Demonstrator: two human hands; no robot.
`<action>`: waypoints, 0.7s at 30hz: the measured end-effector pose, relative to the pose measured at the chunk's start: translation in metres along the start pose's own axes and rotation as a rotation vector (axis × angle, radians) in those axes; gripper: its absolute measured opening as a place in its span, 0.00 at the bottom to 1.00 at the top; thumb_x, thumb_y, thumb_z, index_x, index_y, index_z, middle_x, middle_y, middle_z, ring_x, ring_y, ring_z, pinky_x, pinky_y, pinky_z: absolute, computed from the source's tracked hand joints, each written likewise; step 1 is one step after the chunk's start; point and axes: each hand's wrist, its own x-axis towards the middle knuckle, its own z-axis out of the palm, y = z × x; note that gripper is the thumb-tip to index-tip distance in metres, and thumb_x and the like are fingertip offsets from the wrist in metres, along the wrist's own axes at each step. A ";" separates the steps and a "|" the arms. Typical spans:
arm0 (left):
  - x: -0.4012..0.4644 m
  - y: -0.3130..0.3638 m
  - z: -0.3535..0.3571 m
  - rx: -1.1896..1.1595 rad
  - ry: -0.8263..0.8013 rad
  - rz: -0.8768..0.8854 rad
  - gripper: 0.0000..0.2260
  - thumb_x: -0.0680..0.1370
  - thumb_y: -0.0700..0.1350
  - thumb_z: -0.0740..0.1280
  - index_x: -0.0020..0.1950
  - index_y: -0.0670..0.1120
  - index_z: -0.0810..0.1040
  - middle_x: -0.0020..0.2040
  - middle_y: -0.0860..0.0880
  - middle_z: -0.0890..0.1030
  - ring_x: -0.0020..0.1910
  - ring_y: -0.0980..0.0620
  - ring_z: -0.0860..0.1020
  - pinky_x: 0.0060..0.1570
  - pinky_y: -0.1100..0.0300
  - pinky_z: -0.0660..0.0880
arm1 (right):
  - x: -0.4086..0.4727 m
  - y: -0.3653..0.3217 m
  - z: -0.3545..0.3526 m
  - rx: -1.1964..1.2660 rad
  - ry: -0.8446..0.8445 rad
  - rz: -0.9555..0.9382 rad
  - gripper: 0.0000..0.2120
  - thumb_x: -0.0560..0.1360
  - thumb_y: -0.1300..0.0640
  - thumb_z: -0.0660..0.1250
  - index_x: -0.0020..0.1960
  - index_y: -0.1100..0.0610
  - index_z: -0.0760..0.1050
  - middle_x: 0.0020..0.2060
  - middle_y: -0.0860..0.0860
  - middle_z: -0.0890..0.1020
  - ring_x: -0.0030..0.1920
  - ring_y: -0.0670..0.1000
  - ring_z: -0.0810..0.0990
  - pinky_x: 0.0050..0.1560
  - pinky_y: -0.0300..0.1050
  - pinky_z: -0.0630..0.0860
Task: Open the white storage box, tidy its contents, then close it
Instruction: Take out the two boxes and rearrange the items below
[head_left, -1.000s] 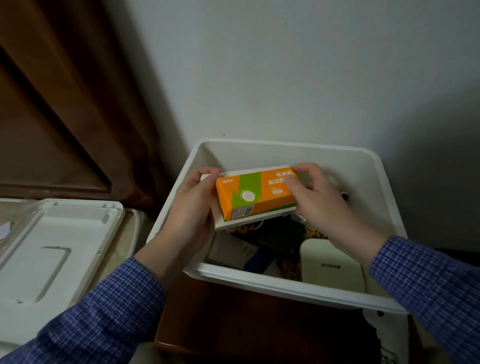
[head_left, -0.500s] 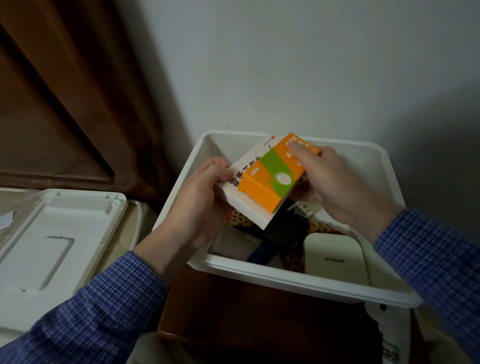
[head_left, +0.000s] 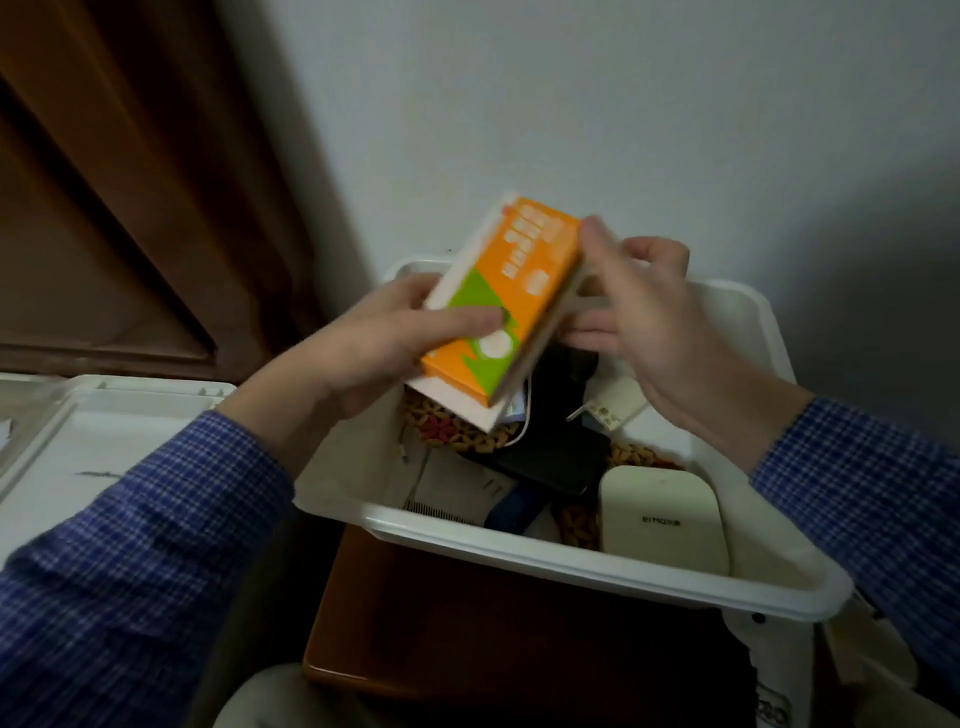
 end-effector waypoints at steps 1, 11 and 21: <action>-0.002 -0.002 -0.010 -0.108 0.062 0.022 0.20 0.70 0.49 0.74 0.60 0.43 0.78 0.45 0.46 0.87 0.38 0.52 0.85 0.36 0.61 0.80 | 0.000 -0.002 0.000 0.001 -0.026 0.012 0.29 0.71 0.35 0.68 0.63 0.50 0.62 0.51 0.53 0.82 0.43 0.50 0.88 0.41 0.46 0.83; -0.011 -0.033 -0.033 -0.393 0.186 -0.023 0.23 0.73 0.52 0.71 0.65 0.42 0.78 0.55 0.43 0.86 0.45 0.50 0.85 0.42 0.60 0.82 | -0.025 0.072 -0.009 -1.611 -0.554 -0.178 0.23 0.69 0.34 0.70 0.48 0.48 0.64 0.46 0.46 0.72 0.41 0.46 0.72 0.31 0.41 0.63; -0.010 -0.042 -0.024 -0.357 0.139 -0.023 0.28 0.72 0.52 0.73 0.68 0.42 0.75 0.58 0.42 0.84 0.51 0.47 0.85 0.45 0.58 0.81 | 0.002 0.074 0.003 -1.461 -0.657 0.183 0.34 0.59 0.34 0.77 0.57 0.48 0.67 0.42 0.47 0.77 0.42 0.48 0.76 0.33 0.44 0.69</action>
